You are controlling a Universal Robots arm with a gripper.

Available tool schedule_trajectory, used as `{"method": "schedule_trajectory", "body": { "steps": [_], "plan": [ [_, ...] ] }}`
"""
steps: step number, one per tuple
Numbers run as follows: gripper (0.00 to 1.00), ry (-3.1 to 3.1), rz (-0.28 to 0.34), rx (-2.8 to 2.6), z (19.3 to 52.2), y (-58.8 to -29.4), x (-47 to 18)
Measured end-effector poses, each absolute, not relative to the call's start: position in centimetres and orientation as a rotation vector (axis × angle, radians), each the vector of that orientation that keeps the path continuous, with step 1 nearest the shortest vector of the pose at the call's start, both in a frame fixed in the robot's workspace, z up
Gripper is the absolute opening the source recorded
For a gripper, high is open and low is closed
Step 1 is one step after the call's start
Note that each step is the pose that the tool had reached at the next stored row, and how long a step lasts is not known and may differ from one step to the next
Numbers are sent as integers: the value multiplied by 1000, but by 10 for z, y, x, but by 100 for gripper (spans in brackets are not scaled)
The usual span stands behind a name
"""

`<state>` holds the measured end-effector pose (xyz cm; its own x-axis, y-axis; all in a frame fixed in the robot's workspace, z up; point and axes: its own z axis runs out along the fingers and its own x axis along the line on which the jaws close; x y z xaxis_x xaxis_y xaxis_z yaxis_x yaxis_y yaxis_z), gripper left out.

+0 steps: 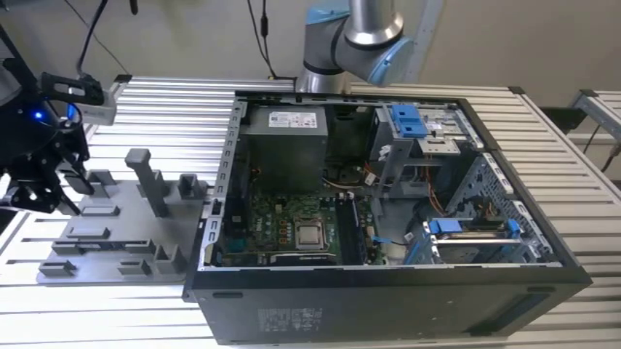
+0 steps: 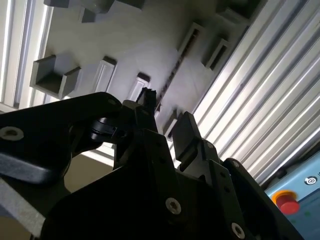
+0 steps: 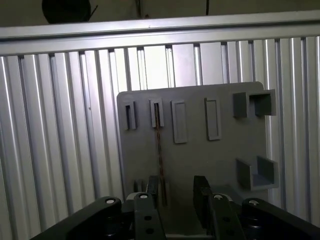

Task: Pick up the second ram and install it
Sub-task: 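Pick up the second ram and move it above second insertion slot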

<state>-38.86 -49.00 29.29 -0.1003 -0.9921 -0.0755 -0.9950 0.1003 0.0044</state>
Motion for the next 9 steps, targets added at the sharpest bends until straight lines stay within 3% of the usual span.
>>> {"method": "schedule_trajectory", "body": {
  "steps": [9],
  "plan": [
    [42,2290,83,-2071,278,-490,-389]
  ]
}}
